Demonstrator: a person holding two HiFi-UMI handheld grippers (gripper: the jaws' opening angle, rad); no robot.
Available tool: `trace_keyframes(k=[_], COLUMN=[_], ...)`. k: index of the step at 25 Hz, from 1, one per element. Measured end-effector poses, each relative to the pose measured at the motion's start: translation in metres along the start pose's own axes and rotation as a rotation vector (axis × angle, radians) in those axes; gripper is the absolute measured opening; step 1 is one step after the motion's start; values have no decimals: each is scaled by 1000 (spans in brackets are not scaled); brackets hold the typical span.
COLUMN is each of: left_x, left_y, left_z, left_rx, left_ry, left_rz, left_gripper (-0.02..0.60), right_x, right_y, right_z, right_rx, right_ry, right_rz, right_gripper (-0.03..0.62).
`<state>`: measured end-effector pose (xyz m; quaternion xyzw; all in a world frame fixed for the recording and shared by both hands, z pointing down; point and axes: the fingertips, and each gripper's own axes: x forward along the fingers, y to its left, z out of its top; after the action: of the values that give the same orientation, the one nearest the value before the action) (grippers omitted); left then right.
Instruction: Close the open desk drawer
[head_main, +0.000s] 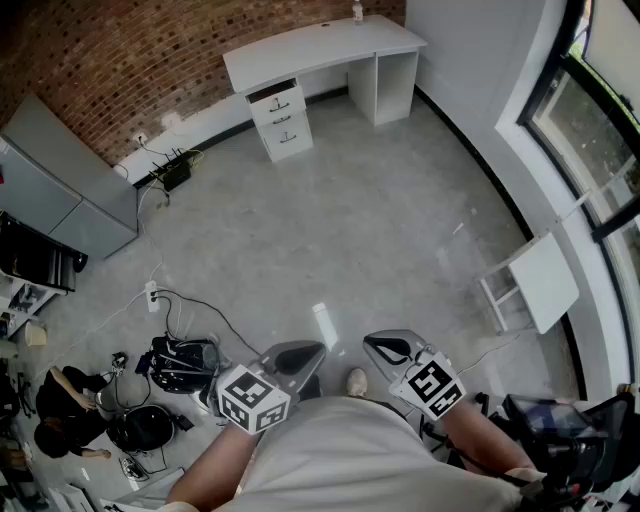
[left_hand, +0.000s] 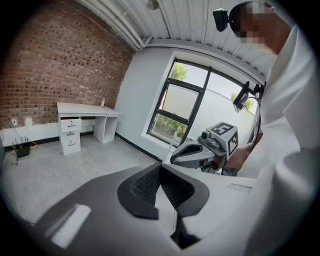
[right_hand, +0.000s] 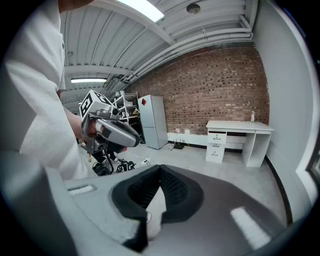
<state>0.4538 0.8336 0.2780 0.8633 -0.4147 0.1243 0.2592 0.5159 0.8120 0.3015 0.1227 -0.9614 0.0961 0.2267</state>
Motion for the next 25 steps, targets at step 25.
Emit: trace_keyframes(k=[25], left_x=[-55], left_y=[298], left_z=[90], left_rx=[-141], left_ry=[-123], left_rz=[-112], left_gripper=[6], right_x=[276], right_y=[-92], right_z=[159], right_rx=[46], right_ry=[25], right_rz=[-51], right_gripper=[26])
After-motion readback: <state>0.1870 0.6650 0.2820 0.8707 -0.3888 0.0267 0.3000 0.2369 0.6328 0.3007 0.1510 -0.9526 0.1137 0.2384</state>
